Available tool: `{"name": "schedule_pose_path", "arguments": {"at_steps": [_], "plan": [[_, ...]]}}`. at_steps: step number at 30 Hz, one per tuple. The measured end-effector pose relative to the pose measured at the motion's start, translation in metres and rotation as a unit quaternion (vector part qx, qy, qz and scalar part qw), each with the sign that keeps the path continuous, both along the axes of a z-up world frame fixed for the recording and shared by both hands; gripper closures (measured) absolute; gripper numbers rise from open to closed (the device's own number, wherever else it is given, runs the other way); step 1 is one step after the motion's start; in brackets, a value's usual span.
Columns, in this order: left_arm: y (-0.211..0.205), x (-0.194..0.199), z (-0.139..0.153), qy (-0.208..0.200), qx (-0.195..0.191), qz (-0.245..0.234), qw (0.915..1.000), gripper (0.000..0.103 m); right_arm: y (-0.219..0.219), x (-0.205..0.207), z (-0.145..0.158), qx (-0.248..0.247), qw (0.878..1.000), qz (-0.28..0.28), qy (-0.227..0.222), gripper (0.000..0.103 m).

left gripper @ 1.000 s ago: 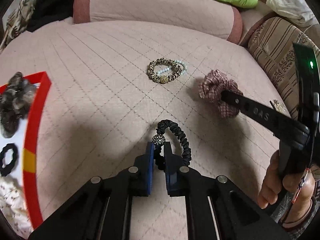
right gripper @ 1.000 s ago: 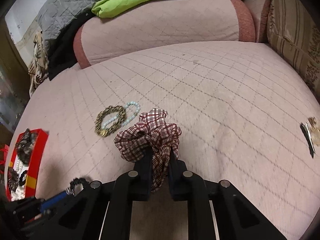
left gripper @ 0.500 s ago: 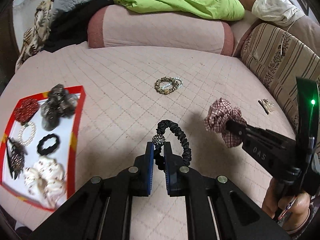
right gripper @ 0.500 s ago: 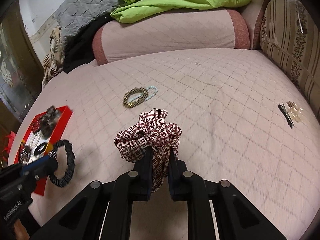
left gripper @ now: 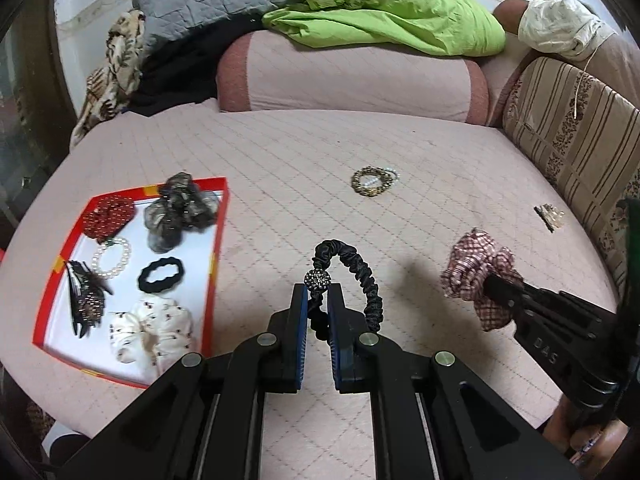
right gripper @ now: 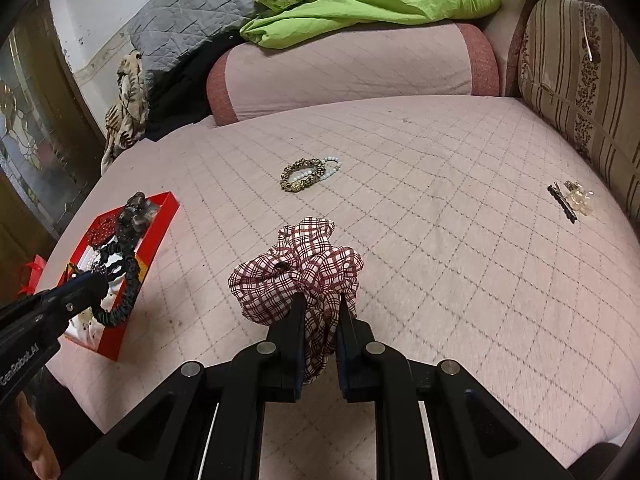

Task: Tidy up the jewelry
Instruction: 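Lift the held hair tie and gingham scrunchie above the bed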

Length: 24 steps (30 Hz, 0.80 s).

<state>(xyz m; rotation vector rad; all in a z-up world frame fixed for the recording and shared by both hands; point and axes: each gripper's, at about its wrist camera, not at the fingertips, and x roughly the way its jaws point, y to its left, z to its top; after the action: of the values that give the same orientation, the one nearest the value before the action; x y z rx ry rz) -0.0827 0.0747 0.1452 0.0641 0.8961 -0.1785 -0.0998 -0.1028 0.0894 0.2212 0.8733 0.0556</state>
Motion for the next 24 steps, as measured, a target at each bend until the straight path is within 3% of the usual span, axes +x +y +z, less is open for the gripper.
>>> {"name": "schedule_pose_path", "arguments": {"at_steps": [12,24], "plan": [[0.009,-0.018,0.014,-0.033,0.026,0.013,0.9990,0.094,0.019,-0.020,0.014,-0.024,1.000,0.007,-0.015,0.089],[0.019,-0.028,0.019,-0.039,0.033,0.024,0.9984,0.094,0.031,-0.031,0.019,-0.034,0.999,0.017,-0.018,0.089]]}}
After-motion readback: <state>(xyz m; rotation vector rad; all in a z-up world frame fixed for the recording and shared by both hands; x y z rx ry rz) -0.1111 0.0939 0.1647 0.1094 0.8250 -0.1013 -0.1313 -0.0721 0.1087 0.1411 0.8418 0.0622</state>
